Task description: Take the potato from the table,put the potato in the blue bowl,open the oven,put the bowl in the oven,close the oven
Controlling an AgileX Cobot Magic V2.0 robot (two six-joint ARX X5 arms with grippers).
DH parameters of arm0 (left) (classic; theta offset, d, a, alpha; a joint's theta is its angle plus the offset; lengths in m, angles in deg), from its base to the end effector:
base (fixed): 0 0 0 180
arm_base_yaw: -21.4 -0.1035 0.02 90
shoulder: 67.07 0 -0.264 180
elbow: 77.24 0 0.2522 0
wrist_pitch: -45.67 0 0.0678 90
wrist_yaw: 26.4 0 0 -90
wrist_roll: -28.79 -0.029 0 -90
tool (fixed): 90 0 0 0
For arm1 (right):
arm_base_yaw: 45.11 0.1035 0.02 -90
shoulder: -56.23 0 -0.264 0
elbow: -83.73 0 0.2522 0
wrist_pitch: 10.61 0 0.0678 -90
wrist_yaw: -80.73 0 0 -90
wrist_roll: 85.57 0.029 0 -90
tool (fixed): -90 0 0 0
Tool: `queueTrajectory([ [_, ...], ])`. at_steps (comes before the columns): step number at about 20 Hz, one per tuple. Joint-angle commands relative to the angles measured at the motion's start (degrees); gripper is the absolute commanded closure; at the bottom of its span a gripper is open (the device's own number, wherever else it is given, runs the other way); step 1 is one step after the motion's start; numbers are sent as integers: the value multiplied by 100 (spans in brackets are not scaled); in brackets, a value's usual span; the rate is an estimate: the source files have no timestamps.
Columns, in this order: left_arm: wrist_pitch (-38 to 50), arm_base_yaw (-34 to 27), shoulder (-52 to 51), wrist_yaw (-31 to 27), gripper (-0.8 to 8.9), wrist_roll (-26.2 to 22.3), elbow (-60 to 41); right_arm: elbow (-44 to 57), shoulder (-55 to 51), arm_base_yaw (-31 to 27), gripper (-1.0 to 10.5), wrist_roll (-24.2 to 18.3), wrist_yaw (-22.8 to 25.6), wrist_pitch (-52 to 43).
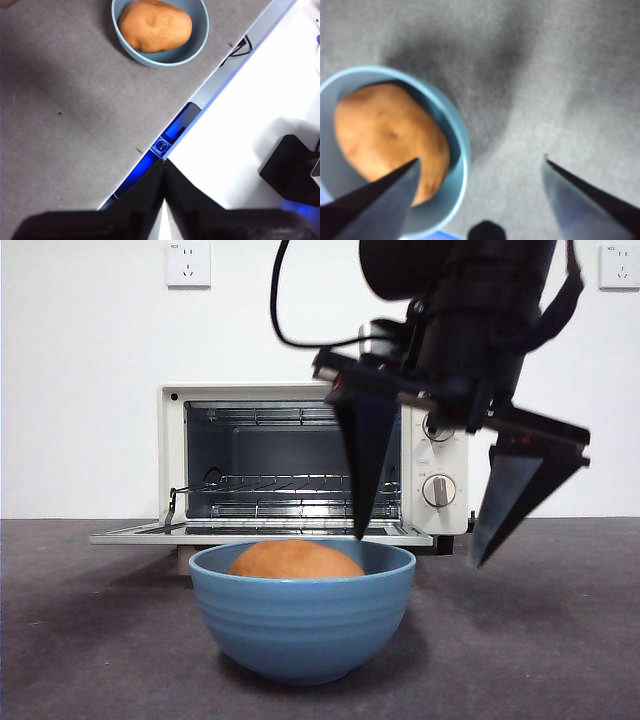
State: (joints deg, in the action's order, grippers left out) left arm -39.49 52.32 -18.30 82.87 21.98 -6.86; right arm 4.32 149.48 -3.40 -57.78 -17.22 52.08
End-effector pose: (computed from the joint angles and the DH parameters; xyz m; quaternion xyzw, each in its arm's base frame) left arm 0.1005 -0.0713 0.3097 0.0991 0.5015 -0.3910 0.7653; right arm 0.2230 0.2042 0.2129 -0.0034 0.6545 0.1777 0.7349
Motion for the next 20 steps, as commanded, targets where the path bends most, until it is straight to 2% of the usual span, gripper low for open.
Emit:
queueTrajectory([
  [1, 39, 15, -13, 39, 819, 66, -28, 7, 162, 15, 502, -94, -22, -79],
  [7, 76, 15, -13, 39, 819, 72, -28, 7, 367, 15, 513, -83, 118, -238],
  [8, 76, 15, -13, 39, 819, 72, -28, 7, 378, 15, 543, -83, 136, -238],
  [13, 83, 15, -13, 39, 819, 72, -28, 7, 450, 17, 900, -50, 129, -245],
  [14, 83, 15, -13, 37, 819, 70, -28, 7, 450, 26, 939, -31, 131, -247],
  [20, 138, 15, -11, 37, 819, 72, -28, 2, 442, 28, 958, 243, 59, -216],
])
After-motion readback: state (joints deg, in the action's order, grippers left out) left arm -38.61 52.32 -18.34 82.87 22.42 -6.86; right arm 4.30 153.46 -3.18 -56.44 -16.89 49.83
